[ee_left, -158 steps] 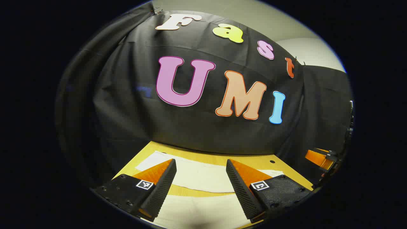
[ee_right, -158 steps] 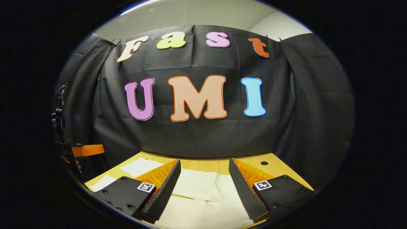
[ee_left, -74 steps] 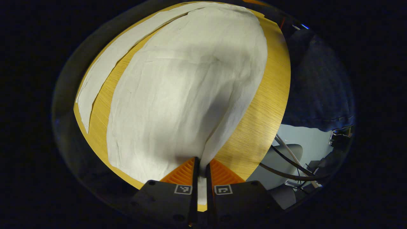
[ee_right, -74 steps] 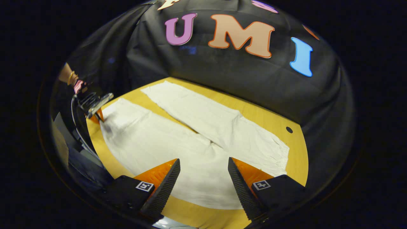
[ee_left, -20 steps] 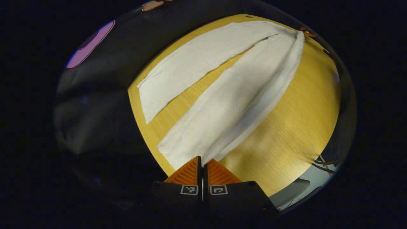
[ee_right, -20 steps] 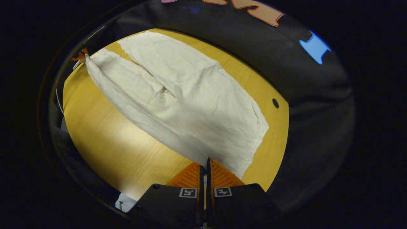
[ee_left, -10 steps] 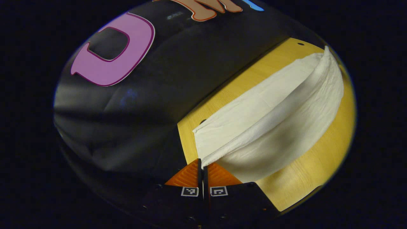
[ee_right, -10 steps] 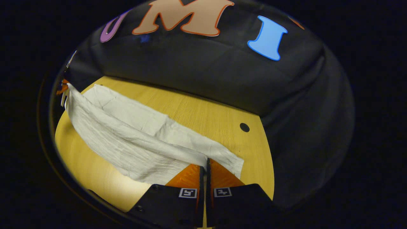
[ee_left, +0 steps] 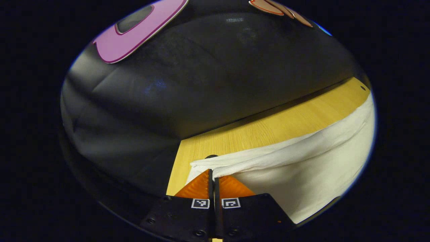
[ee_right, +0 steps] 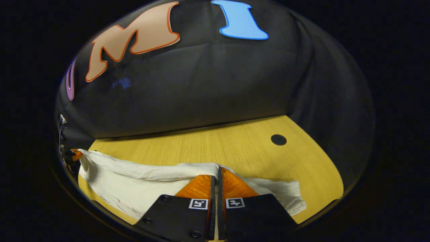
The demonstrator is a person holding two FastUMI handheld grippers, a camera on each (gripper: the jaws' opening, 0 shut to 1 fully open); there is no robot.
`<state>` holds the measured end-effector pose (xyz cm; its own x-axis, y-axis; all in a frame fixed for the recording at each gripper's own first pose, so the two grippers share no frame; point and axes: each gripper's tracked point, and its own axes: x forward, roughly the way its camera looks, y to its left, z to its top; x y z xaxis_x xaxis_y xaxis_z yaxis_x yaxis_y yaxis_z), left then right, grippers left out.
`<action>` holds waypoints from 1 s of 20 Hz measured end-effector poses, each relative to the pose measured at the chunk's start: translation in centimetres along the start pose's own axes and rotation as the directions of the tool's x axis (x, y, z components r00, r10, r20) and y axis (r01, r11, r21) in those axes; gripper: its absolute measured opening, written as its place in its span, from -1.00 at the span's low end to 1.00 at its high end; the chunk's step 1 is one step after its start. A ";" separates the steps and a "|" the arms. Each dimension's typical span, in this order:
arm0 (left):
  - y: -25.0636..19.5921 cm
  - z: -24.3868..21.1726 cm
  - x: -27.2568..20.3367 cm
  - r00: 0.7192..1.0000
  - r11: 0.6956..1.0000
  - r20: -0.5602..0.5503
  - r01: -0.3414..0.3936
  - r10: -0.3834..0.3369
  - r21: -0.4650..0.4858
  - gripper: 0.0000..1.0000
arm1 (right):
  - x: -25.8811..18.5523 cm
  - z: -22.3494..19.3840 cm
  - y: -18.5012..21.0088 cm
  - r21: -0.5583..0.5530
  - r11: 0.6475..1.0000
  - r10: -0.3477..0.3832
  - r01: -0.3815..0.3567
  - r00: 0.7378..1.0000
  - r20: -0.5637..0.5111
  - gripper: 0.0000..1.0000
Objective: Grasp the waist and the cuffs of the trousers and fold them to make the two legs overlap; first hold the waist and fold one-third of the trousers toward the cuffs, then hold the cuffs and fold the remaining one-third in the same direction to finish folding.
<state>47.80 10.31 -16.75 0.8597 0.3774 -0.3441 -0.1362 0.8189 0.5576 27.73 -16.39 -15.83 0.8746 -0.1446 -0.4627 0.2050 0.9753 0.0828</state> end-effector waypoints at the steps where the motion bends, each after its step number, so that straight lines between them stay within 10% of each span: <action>1: -0.6 0.0 0.8 1.000 1.000 0.011 0.006 -0.006 -0.019 -1.00 | -0.3 -0.2 0.3 0.014 1.000 0.007 -0.007 1.000 -0.009 -0.90; 4: -2.3 0.1 1.4 0.997 0.994 0.040 0.063 -0.060 -0.094 -0.78 | -1.4 1.1 0.4 0.023 0.999 0.042 -0.041 0.999 -0.012 -0.66; 5: -3.1 0.4 1.5 0.996 0.988 0.054 0.080 -0.073 -0.129 -0.19 | -2.3 1.2 0.3 0.029 0.999 0.043 -0.043 0.999 -0.016 -0.60; 7: -3.4 0.9 0.6 0.994 0.981 0.081 0.081 -0.067 -0.176 1.00 | -2.7 0.9 0.6 0.045 0.997 0.065 -0.064 0.998 -0.023 0.39; 8: -3.6 1.7 0.0 0.993 0.974 0.093 0.093 -0.076 -0.205 0.93 | -2.5 1.4 0.7 0.051 0.996 0.069 -0.068 0.998 -0.014 0.89; 9: -3.8 2.4 -0.8 0.991 0.967 0.105 0.110 -0.088 -0.231 0.92 | -2.8 1.5 0.3 0.055 0.997 0.064 -0.063 0.998 -0.005 0.98; 20: -3.1 4.3 -2.6 0.978 0.930 0.196 0.136 -0.071 -0.343 0.94 | -11.9 2.8 -12.9 0.117 0.989 -0.101 0.095 0.994 0.045 0.83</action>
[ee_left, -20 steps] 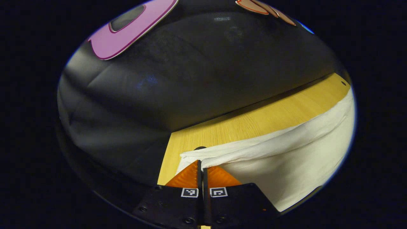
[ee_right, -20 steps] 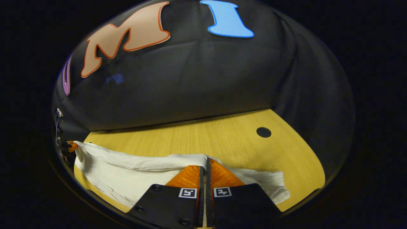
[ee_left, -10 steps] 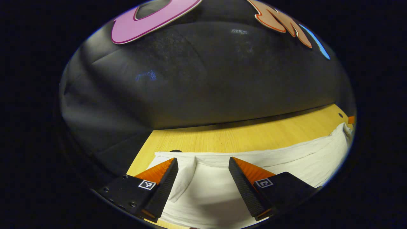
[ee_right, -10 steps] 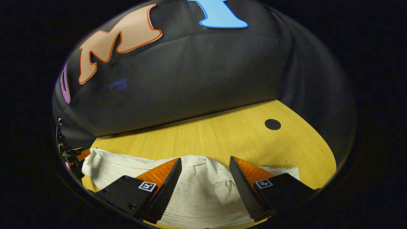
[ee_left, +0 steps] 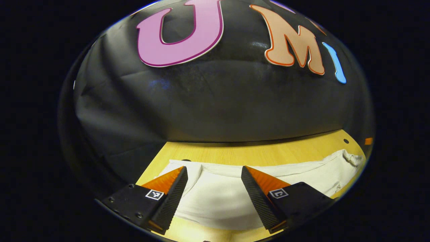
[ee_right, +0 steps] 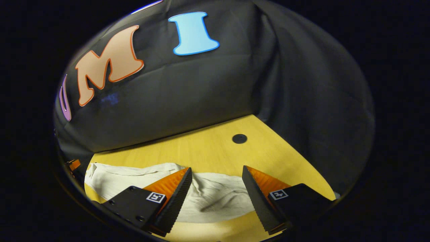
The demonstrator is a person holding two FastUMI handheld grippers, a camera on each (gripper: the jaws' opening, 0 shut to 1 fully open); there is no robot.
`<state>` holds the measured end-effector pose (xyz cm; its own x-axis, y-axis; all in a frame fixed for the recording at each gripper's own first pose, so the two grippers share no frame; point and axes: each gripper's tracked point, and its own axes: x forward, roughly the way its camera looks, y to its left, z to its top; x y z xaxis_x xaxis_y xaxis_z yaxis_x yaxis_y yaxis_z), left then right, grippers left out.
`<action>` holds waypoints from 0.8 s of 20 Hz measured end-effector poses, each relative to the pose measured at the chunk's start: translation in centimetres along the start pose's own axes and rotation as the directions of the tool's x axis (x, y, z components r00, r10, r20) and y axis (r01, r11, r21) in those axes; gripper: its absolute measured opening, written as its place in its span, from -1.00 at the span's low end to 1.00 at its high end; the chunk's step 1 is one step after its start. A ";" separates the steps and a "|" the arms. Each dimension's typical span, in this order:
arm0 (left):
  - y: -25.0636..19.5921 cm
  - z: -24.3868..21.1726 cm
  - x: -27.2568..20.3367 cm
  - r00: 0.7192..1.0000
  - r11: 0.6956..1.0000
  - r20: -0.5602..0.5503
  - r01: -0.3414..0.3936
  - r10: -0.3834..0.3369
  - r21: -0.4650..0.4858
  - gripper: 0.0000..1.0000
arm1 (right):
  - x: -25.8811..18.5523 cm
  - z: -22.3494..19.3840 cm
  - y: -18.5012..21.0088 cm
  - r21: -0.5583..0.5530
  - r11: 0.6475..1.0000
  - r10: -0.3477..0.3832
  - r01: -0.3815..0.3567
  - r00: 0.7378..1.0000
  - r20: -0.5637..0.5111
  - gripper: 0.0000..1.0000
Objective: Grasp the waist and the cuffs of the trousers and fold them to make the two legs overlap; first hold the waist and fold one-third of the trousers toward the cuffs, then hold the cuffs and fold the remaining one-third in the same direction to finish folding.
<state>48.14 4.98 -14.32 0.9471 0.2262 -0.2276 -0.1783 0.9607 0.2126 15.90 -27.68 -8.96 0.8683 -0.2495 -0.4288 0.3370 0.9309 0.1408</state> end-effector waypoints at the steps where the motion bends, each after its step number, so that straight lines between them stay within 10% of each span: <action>1: 0.0 0.2 0.0 1.000 1.000 0.006 0.003 -0.003 -0.017 0.94 | -0.3 -0.6 -1.5 0.014 1.000 -0.021 0.021 1.000 -0.010 0.83; 15: -0.7 0.7 0.5 0.999 0.998 -0.033 -0.021 0.019 -0.062 0.94 | 1.4 -10.4 -5.4 0.247 0.969 0.026 0.021 0.982 -0.188 0.93; 16: -0.8 0.8 0.6 0.999 0.998 -0.030 -0.018 0.016 -0.068 0.94 | 1.7 -10.4 -4.9 0.279 0.960 0.046 0.008 0.981 -0.187 0.72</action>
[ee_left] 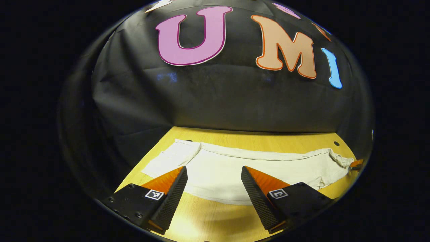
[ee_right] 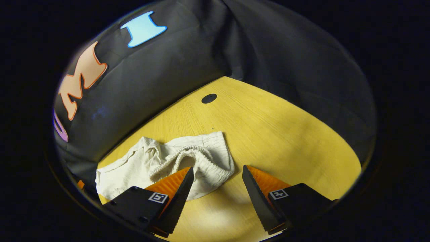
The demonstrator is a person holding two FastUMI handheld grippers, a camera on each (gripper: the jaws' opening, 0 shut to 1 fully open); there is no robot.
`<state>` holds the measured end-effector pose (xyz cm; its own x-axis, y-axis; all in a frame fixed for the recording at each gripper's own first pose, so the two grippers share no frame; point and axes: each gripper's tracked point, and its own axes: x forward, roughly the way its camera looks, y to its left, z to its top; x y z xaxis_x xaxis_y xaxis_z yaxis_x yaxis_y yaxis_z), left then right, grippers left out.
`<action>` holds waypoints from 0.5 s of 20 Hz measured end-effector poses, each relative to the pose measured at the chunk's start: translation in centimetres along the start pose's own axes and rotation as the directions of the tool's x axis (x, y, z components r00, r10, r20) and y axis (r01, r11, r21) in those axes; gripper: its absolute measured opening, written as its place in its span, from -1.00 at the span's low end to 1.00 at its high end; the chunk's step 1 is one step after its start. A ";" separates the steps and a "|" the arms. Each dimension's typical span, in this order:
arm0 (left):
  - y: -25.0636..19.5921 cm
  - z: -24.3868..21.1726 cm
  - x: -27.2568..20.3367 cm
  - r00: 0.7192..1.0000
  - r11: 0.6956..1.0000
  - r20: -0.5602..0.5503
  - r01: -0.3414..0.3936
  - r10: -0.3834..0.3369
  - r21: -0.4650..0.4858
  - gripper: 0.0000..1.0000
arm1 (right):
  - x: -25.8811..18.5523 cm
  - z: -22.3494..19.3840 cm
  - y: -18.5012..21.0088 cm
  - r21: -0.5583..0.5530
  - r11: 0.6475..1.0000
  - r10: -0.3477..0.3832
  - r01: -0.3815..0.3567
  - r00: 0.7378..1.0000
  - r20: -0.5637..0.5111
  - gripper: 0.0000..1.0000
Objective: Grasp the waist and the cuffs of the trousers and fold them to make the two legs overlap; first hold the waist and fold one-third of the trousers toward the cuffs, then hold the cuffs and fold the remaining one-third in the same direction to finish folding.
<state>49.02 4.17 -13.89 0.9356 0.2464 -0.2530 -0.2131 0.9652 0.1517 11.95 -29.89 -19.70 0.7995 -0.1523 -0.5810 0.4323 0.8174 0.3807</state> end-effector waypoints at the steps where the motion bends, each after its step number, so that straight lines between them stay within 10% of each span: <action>1: -0.1 0.1 0.1 1.000 1.000 0.004 0.004 -0.004 -0.005 0.94 | 0.3 0.0 0.5 0.033 0.999 0.026 -0.026 1.000 -0.003 0.87; 4: -0.6 0.0 0.3 0.999 0.999 0.007 0.034 -0.034 -0.012 0.92 | 0.8 0.5 -0.2 0.097 0.995 0.007 -0.008 1.000 0.006 -0.07; 10: -1.6 0.2 0.4 0.997 0.997 0.019 0.075 -0.075 -0.003 0.92 | -0.4 1.9 0.6 0.109 0.994 0.022 -0.028 0.998 0.062 -0.66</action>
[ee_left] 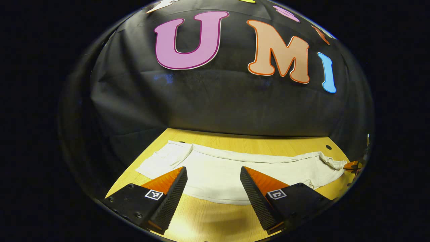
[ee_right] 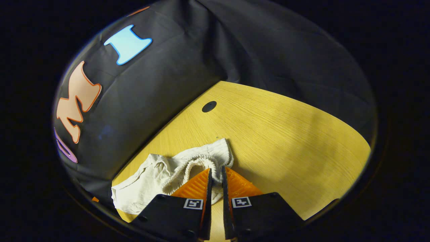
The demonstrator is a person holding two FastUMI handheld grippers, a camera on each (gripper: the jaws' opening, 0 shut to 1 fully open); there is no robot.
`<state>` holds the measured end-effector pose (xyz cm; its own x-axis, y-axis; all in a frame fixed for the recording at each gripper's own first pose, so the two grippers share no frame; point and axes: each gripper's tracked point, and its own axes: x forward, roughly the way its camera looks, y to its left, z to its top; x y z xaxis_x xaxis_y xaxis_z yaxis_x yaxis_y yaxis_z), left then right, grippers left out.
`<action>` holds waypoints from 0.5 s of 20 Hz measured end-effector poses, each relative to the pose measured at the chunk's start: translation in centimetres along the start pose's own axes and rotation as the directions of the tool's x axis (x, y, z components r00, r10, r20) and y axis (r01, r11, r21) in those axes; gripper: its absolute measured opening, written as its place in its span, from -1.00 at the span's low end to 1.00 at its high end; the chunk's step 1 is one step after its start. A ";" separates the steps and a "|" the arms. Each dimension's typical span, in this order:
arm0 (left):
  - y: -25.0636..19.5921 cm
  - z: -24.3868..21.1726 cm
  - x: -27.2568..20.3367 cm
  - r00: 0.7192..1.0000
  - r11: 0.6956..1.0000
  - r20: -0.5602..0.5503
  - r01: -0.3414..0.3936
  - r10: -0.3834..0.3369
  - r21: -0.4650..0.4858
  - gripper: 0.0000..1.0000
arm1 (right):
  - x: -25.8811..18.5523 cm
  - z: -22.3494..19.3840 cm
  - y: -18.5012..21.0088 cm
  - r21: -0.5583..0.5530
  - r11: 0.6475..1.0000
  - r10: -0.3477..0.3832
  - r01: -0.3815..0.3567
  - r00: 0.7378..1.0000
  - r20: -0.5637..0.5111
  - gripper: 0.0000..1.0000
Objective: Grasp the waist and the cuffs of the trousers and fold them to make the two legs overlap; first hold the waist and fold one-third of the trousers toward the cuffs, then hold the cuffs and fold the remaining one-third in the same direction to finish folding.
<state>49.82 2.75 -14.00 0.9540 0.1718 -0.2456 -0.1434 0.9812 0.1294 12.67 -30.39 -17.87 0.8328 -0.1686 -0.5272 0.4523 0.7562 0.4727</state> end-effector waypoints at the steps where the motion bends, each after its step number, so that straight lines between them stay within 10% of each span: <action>1: -0.1 0.1 0.0 1.000 1.000 0.001 0.007 -0.007 0.000 0.92 | -0.4 0.3 0.5 -0.011 1.000 0.007 -0.007 1.000 0.009 -0.77; 10: 0.0 -0.2 0.0 0.999 0.999 0.017 0.049 -0.048 -0.024 0.92 | -4.6 2.9 5.9 -0.153 0.987 0.061 -0.043 0.991 0.116 -0.66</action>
<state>49.73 2.76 -14.15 0.9642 0.1228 -0.2349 -0.1032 0.9902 0.0944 12.48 -27.03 -10.61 0.8904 -0.1942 -0.4117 0.3618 0.8507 0.3813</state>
